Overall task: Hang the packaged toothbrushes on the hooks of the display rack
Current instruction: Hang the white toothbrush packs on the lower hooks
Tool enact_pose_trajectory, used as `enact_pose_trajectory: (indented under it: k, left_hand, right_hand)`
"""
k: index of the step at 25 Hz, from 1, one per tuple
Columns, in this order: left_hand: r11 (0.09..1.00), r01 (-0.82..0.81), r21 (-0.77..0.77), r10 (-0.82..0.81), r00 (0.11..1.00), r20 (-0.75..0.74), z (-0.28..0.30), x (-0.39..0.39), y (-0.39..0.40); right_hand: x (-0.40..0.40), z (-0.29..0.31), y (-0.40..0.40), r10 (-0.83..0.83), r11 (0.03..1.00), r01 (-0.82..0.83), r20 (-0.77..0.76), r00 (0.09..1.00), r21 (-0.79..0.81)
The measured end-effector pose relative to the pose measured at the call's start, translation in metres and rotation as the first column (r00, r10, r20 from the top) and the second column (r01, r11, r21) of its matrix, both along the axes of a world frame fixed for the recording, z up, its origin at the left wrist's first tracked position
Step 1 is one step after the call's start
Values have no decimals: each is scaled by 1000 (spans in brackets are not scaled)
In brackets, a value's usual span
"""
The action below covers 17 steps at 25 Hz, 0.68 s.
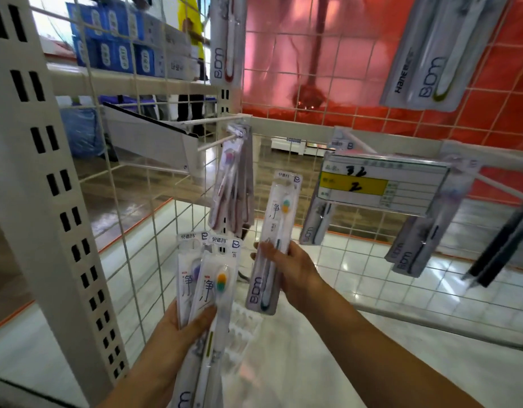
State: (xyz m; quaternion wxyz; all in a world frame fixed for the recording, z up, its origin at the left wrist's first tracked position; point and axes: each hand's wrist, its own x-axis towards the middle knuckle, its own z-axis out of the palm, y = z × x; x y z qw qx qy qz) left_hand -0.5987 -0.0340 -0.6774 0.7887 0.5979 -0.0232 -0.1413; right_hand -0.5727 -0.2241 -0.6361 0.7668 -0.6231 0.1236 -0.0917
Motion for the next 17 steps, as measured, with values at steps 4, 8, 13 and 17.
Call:
enact_pose_trajectory:
  k: [4, 8, 13, 17]
  left_hand:
    - [998, 46, -35, -45, 998, 34, 8, -23, -14]
    - [990, 86, -115, -88, 996, -15, 9, -43, -30]
    - [979, 158, -126, -162, 986, -22, 18, -72, -59]
    - [977, 180, -111, -180, 984, 7, 26, -84, -77]
  right_hand:
    - [-58, -8, -12, 91, 993, -89, -27, 996, 73]
    - [-116, -5, -24, 160, 980, -153, -47, 986, 127]
    - [-170, -5, -45, 165, 967, -147, -71, 984, 208]
    - [-202, 2, -61, 140, 963, -120, -68, 988, 242]
